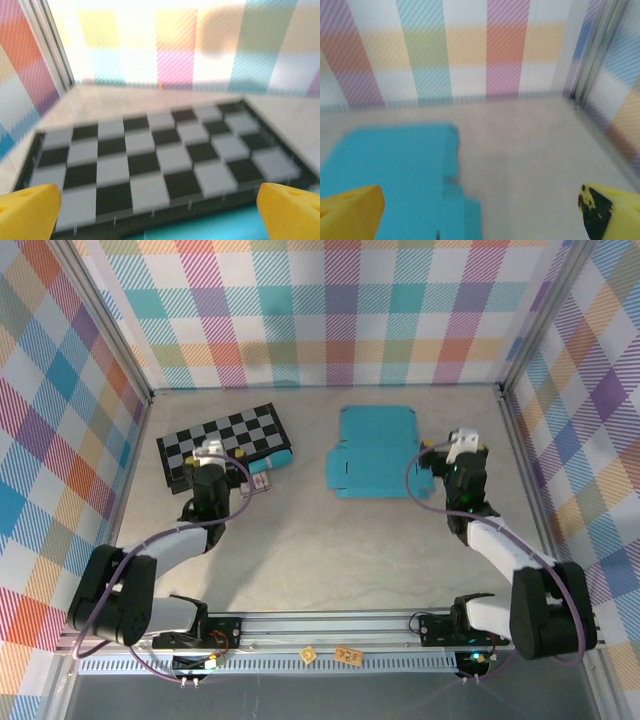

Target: Fold the paper box

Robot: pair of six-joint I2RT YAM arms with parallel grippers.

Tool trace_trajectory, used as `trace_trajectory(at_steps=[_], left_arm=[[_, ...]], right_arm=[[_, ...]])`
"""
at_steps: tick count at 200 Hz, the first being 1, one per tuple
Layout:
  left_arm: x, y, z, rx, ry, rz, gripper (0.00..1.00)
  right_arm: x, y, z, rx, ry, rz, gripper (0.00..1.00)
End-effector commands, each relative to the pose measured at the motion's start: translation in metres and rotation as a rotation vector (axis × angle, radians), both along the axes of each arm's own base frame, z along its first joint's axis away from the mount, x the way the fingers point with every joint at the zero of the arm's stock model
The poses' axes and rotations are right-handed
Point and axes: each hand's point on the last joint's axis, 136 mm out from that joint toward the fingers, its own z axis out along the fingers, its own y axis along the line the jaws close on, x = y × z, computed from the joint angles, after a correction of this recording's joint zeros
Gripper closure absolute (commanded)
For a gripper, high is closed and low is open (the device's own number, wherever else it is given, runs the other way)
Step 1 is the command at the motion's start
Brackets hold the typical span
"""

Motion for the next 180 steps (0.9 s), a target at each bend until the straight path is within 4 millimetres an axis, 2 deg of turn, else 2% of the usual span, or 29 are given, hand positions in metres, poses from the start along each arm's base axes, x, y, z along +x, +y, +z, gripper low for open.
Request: trace_trajectory(at_steps=[1,10,15,20,23,26,31,38,51,63,82,88,107,129,160,180], left_arm=[[0.011,0.013,0.075,-0.212,-0.047,0.208,0.00],[0.004,0.016,0.066,-0.336,0.159,0.285,0.00],[0.000,0.020,0.063,-0.395,0.222,0.355,0.00],[0.003,0.016,0.058,-0.452,0.278,0.365,0.00],[0.010,0.006,0.055,-0.491,0.320,0.316,0.00],[0.019,-0.006,0.051,-0.536,0.359,0.248,0.00],[0.031,-0.027,0.049,-0.614,0.402,0.134,0.09],[0.042,-0.052,0.048,-0.694,0.434,0.034,0.18],[0.048,-0.097,0.045,-0.771,0.468,-0.082,0.23],[0.048,-0.142,0.031,-0.825,0.556,-0.200,0.31],[0.039,-0.204,-0.006,-0.822,0.731,-0.309,0.45],[0.036,-0.222,-0.015,-0.811,0.768,-0.347,0.46],[0.035,-0.265,-0.042,-0.785,0.860,-0.424,0.49],[0.049,-0.281,-0.071,-0.765,0.905,-0.410,0.51],[0.079,-0.290,-0.097,-0.749,0.923,-0.401,0.53],[0.092,-0.291,-0.110,-0.740,0.934,-0.394,0.53]], right_arm=[[-0.004,-0.031,0.042,0.226,0.162,-0.232,0.01],[-0.020,-0.052,0.029,0.409,0.302,-0.455,0.01],[-0.038,-0.062,0.014,0.475,0.396,-0.592,0.01],[-0.036,-0.060,0.005,0.501,0.471,-0.571,0.01],[-0.029,-0.053,0.003,0.511,0.500,-0.509,0.01],[-0.022,-0.041,0.000,0.537,0.535,-0.422,0.05],[-0.017,-0.028,-0.004,0.568,0.573,-0.339,0.11],[-0.020,-0.017,-0.010,0.601,0.616,-0.321,0.17],[-0.031,0.006,-0.026,0.691,0.684,-0.286,0.22],[-0.042,0.033,-0.044,0.796,0.753,-0.207,0.26],[-0.064,0.062,-0.074,0.946,0.851,-0.150,0.32],[-0.070,0.071,-0.086,1.006,0.879,-0.130,0.32],[-0.072,0.093,-0.107,1.148,0.895,-0.057,0.32],[-0.076,0.108,-0.133,1.274,0.929,-0.070,0.34],[-0.062,0.118,-0.144,1.329,0.895,-0.046,0.37],[-0.059,0.121,-0.160,1.370,0.916,-0.071,0.40]])
